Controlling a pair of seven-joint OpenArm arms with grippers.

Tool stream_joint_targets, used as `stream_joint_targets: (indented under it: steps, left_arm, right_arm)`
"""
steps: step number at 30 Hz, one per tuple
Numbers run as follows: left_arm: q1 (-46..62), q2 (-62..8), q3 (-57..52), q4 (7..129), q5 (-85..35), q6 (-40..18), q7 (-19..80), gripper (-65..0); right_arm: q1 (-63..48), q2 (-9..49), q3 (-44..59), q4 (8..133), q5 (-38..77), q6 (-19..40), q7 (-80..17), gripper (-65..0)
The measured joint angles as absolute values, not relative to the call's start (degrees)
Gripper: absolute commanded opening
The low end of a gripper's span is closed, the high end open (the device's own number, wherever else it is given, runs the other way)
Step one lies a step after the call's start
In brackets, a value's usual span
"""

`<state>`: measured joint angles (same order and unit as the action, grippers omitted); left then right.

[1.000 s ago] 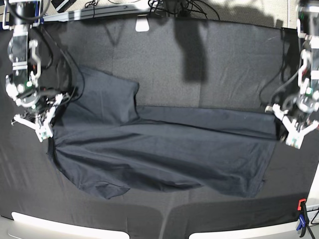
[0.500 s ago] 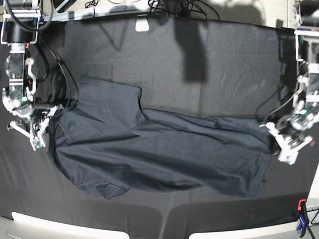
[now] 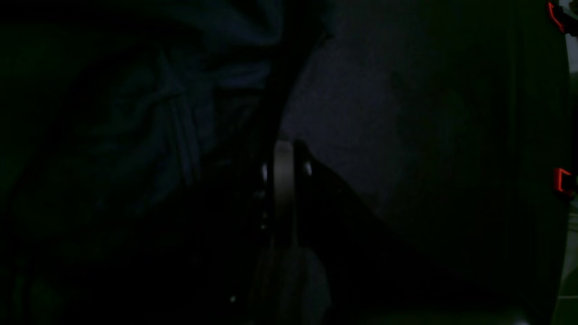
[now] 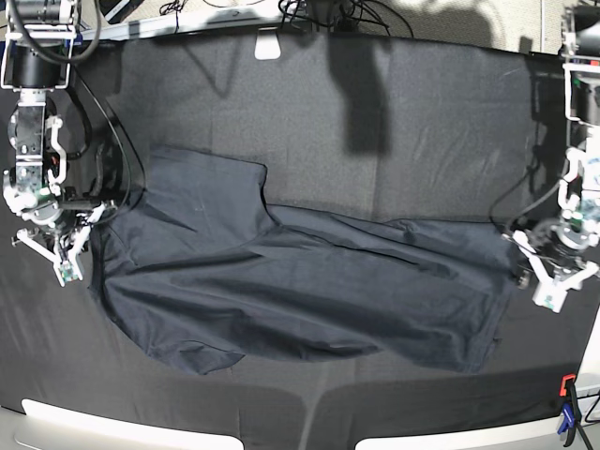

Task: Layout the t-shirt on the table in an organized manner, then fold the t-shirt properly
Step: 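Release the shirt with the right gripper and raise it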

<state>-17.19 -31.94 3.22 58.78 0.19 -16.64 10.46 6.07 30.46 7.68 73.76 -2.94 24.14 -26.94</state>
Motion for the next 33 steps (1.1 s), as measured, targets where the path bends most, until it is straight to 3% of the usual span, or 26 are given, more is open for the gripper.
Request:
stream_joint_targets:
  steps: [5,9,19,33]
  left_arm:
    - [-17.6,-32.4,3.2,59.3,-2.2,-16.5,15.1,-39.0]
    - [-15.9,-32.2,3.2,63.2,-5.5,-16.5,15.4,-39.0]
    - [-5.4,-32.2,3.3,81.7,-5.3,-16.5,15.6,-39.0]
    - [0.2,-29.5,3.3,86.8,-3.9,-16.4,16.7,-39.0]
  right_arm:
    - [6.2,30.5,7.7,75.1,-2.6,25.9,-29.3,-65.0]
    - [4.4,30.4,7.7,83.5,1.5,28.4,-33.4,-65.0]
    - [-11.7,30.6,7.7,105.8,-1.6,28.9,-34.4,-65.0]
    - [-25.6,30.6,7.7,112.3,-4.6,28.9,-34.4,-65.0]
